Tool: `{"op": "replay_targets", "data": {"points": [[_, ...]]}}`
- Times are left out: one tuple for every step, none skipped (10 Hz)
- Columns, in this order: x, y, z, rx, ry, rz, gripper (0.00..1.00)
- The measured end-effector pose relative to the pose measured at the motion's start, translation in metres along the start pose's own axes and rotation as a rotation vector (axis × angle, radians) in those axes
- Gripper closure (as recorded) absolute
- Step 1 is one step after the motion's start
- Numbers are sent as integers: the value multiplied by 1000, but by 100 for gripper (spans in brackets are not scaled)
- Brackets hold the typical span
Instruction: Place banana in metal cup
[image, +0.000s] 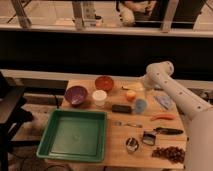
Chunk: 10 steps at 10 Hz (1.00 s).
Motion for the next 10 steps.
{"op": "replay_targets", "data": {"points": [[-1, -2, 2, 1, 11, -31, 20], [-4, -4, 8, -3, 20, -60, 20], [-2, -7, 12, -9, 24, -69, 20], [0, -7, 17, -21, 19, -65, 20], [9, -11, 24, -32, 6, -33, 20], [11, -15, 29, -37, -13, -2, 20], [12, -17, 35, -40, -26, 19, 20], [12, -20, 40, -41, -35, 31, 20], [13, -22, 44, -39, -47, 49, 20], [12, -26, 46, -32, -58, 62, 20]]}}
